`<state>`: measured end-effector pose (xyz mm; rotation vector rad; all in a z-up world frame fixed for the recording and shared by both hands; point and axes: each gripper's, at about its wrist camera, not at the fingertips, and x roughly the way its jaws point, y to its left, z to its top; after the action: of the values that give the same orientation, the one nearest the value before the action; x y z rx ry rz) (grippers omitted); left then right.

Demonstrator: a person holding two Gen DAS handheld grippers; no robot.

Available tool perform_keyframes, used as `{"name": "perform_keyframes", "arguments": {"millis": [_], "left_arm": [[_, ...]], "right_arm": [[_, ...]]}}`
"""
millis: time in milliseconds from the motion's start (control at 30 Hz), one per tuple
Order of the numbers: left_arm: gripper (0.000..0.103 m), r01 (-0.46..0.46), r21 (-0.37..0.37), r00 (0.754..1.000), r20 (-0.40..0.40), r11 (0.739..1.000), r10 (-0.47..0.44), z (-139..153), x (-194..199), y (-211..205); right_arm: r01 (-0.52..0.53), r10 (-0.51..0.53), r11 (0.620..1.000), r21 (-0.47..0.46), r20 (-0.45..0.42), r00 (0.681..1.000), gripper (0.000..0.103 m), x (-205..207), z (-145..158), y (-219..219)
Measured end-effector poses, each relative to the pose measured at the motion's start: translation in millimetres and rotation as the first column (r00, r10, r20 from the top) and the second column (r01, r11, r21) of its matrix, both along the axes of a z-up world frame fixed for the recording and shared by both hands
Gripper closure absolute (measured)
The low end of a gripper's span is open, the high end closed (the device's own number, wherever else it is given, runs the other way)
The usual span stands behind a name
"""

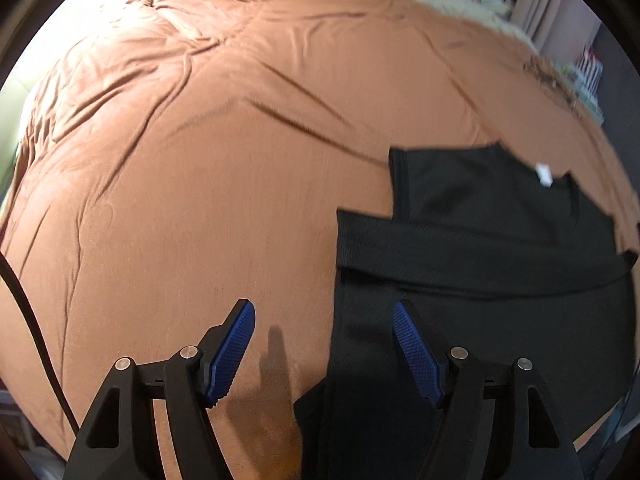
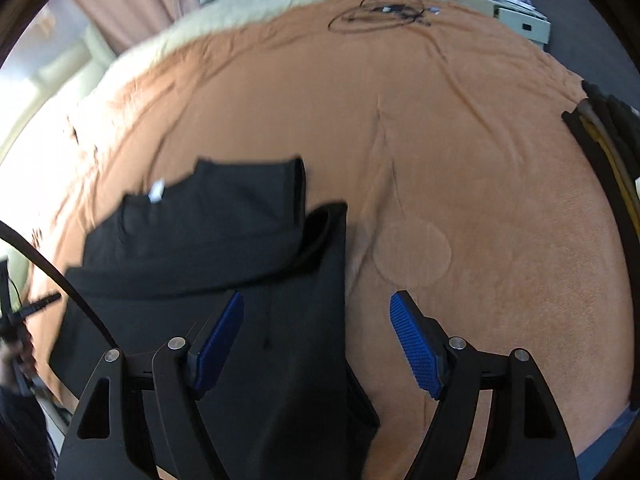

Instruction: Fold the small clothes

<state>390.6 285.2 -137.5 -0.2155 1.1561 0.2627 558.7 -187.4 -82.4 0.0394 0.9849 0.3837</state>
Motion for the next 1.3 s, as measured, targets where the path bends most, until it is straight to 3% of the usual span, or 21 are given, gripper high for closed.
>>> {"name": "perform_keyframes", "arguments": {"millis": [200,500,600,833,1000,1067,1133,1233,1267,1300], "left_arm": [[0.030,0.053,0.053,0.994,-0.096,0.997,-0.047,-25,15,-8],[0.030,0.068,0.073,0.994,-0.087,0.995,-0.061,-27,48,-2],[0.041,0.046,0.102,0.996,-0.079,0.994,-0.038,-27,64,7],[0.049,0.029,0.048,0.999,-0.027,0.998,-0.027,-34,92,29],[0.067,0.029,-0.022,0.999,0.024,0.999,-0.029,-33,97,41],[0.070,0.043,-0.044,0.998,0.036,0.998,-0.041,-31,96,40],[0.075,0.057,-0.051,0.998,0.039,0.997,-0.055,-32,96,36],[0.087,0.071,-0.052,0.997,0.036,0.996,-0.069,-33,98,28],[0.096,0.070,-0.056,0.997,0.037,0.996,-0.068,-30,101,23],[0.097,0.072,-0.052,0.997,0.040,0.996,-0.070,-28,100,22]], "right_arm": [[-0.005,-0.003,0.990,-0.142,-0.059,0.998,0.029,23,-11,22],[0.030,-0.037,0.981,-0.193,-0.035,0.999,0.029,68,-25,43],[0.036,-0.038,0.979,-0.198,-0.006,0.999,0.030,80,-30,47],[0.020,-0.018,0.989,-0.146,0.016,1.000,0.058,104,-33,54],[-0.015,0.017,0.997,-0.081,0.024,1.000,0.071,106,-38,48],[-0.035,0.036,0.999,-0.039,0.019,0.999,0.078,105,-42,47],[-0.044,0.044,0.999,-0.023,0.020,0.999,0.083,104,-45,46],[-0.052,0.052,0.999,-0.004,0.018,0.998,0.098,103,-49,44],[-0.055,0.055,0.998,0.003,0.024,0.998,0.101,103,-47,42],[-0.056,0.056,0.998,0.004,0.034,0.998,0.101,101,-44,39]]}}
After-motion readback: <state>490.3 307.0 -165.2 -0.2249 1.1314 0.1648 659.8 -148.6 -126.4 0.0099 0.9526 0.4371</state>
